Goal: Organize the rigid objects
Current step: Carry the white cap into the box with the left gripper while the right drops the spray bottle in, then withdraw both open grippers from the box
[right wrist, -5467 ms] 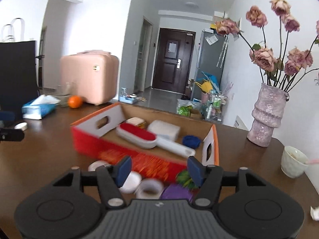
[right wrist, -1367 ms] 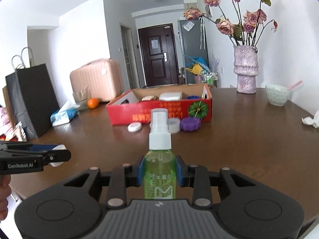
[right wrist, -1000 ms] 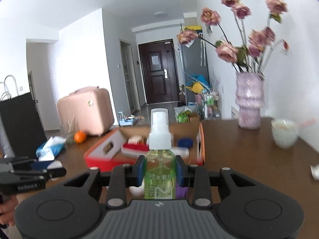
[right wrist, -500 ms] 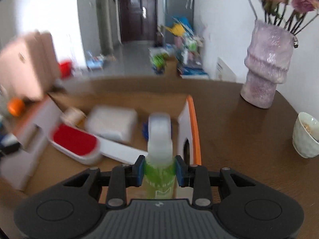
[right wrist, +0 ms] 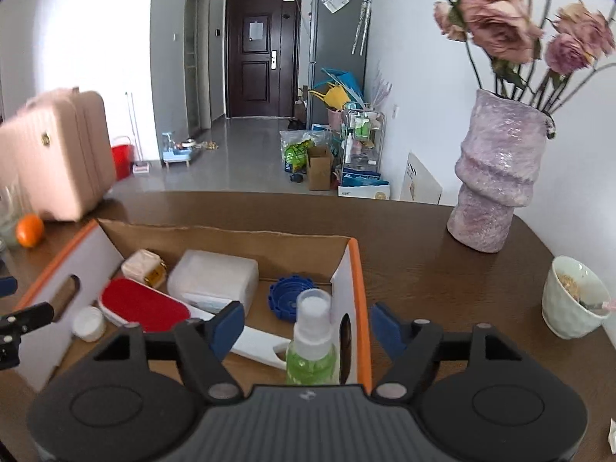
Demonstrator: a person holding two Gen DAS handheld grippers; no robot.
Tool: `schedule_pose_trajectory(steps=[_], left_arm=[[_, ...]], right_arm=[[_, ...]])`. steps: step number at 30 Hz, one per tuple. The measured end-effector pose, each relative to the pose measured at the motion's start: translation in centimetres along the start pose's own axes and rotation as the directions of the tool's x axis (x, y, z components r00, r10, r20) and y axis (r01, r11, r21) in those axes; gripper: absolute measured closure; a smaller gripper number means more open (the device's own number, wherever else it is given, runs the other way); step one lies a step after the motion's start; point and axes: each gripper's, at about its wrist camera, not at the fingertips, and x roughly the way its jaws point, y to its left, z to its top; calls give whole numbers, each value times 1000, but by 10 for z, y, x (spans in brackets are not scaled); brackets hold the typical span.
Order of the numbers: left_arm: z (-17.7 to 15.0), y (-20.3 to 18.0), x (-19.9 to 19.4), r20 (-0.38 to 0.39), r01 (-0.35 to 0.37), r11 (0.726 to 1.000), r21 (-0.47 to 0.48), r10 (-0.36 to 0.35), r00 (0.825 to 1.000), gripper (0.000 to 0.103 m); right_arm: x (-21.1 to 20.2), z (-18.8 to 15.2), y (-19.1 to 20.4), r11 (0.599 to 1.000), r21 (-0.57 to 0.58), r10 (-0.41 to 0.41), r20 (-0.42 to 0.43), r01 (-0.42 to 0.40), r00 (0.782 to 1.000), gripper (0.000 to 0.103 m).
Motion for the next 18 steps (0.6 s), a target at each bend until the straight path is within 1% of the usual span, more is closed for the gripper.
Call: schedule_pose_trajectory(steps=[2, 8, 12, 14, 17, 18], left_arm=[[4, 1, -17, 16, 8, 1000, -7, -8, 1000, 24], [12, -2, -76, 74, -11, 1000, 12, 10, 997, 21], [0, -6, -124, 128, -42, 999, 13, 40, 991, 19], [-11, -12, -150, 155, -50, 999, 8, 48, 987, 18], [-27, -21, -184, 206, -57, 998, 14, 53, 977, 13], [-37, -26, -198, 228, -62, 998, 18, 56, 972, 11]], right_arm=[[-14, 0, -6, 1000, 13, 10, 2, -10, 1000, 30], [-70, -14, -17, 998, 24, 57, 42, -58, 997, 25], [-118, -36, -22, 995, 34, 90, 108, -94, 990, 21], [-139, -51, -21, 995, 27, 95, 145, -100, 985, 21], [-174, -81, -13, 996, -21, 91, 220, -88, 971, 16], [-186, -93, -10, 996, -43, 86, 253, -78, 964, 14]])
